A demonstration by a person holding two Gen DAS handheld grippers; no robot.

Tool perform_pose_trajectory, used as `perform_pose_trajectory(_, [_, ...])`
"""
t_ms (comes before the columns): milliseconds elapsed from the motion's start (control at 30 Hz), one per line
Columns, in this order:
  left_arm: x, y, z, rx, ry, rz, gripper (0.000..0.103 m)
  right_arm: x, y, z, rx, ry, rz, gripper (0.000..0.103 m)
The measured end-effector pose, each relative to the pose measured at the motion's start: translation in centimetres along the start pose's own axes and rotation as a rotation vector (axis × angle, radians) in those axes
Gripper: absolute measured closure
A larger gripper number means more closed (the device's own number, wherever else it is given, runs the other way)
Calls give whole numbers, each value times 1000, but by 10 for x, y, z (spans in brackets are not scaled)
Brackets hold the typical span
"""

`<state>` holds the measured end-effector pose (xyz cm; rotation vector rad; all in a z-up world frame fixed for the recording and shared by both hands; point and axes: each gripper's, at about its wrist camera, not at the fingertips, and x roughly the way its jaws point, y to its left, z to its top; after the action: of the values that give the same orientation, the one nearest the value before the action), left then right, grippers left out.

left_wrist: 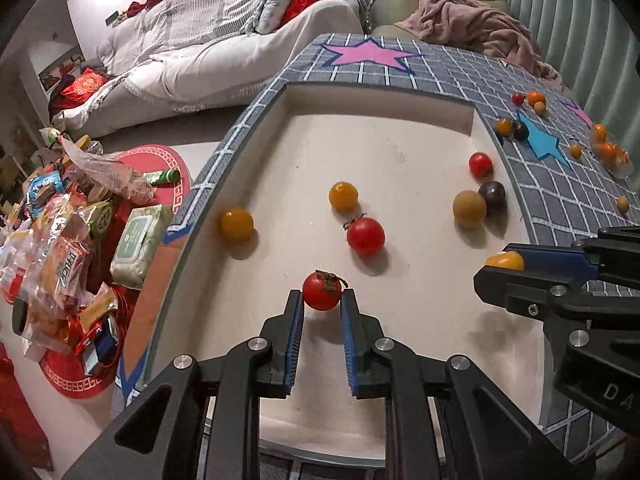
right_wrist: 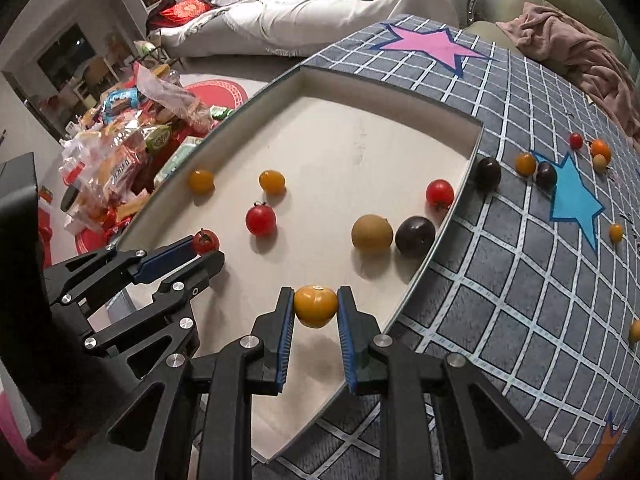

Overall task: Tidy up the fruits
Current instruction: 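Open both tools to drop the tomatoes into the white tray, then move both open tools back over the tablecloth toward the remaining fruit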

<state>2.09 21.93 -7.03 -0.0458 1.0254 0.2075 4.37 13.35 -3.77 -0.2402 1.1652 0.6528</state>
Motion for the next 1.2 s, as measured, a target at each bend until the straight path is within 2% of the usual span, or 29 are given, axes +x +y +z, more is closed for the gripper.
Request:
perform_pose_trajectory(33, [2, -1, -1, 1, 7, 2, 83, 1, -1, -1, 1, 3, 1, 79])
perform_pose_trajectory(100, [3, -1, -2, 2, 13, -1, 83, 1, -1, 0, 3, 4, 0, 69])
perform_pose_trajectory(133, [3, -1, -1, 4, 10, 3, 77, 0, -2, 0, 4, 2, 4, 53])
perform_pose_trajectory(167, [3, -2, -1, 8, 10, 8, 64, -1, -1, 0, 4, -4, 18, 46])
perform_pose_trajectory(200, [2, -1, -2, 6, 6, 10, 24, -2, 0, 0, 2, -7, 17, 44])
perform_pose_trajectory(233, [-1, 0, -2, -3, -12, 18, 5, -3, 1, 0, -4, -11, 11, 42])
perform_pose_trajectory(300, [-12, 1, -4, -11, -80, 36, 5, -6, 2, 0, -6, -22, 12, 36])
perform_pose_trajectory(400, [-16, -2, -1, 12, -83, 33, 5, -13, 0, 0, 9, -37, 12, 31])
perform_pose_trajectory(433, [-16, -1, -1, 11, -82, 32, 5, -17, -2, 0, 17, -46, 17, 20])
perform_pose_trajectory(533, [-18, 0, 2, -5, -74, 26, 5, -30, -6, 0, 28, -75, 18, 16])
perform_pose_trajectory(633, [-23, -3, 6, -3, -72, 14, 5, -44, -17, -2, 42, -105, -13, 0])
perform_pose_trajectory(833, [-48, -23, 19, 47, -114, -13, 5, -76, -55, -14, 116, -167, -38, 0])
perform_pose_trajectory(1033, [-83, -62, 48, 117, -165, -103, 5, -113, -117, -33, 216, -221, -118, 0])
perform_pose_trajectory(1200, [-107, -111, 76, 176, -191, -178, 5, -134, -176, -56, 332, -238, -173, 0])
